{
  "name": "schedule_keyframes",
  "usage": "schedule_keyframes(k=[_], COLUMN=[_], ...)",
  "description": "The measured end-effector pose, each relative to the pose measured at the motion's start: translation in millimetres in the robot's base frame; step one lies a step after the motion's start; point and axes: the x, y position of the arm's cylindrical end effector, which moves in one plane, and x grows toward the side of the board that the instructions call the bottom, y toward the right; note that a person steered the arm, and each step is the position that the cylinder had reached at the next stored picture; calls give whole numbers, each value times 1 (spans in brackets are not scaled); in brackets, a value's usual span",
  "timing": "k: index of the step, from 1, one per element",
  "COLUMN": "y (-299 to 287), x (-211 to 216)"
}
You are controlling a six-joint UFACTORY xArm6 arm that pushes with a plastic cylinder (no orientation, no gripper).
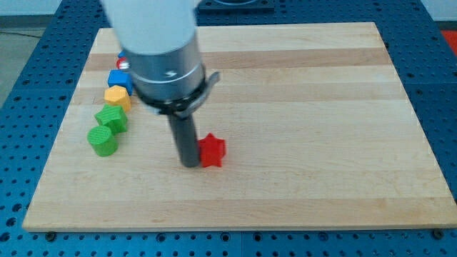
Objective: Move your arm to the left center
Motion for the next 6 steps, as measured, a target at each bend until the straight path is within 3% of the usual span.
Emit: schedule_keyframes(k=[2,3,4,5,6], y=[73,48,-17,-115,-194], x=[-19,31,69,59,5])
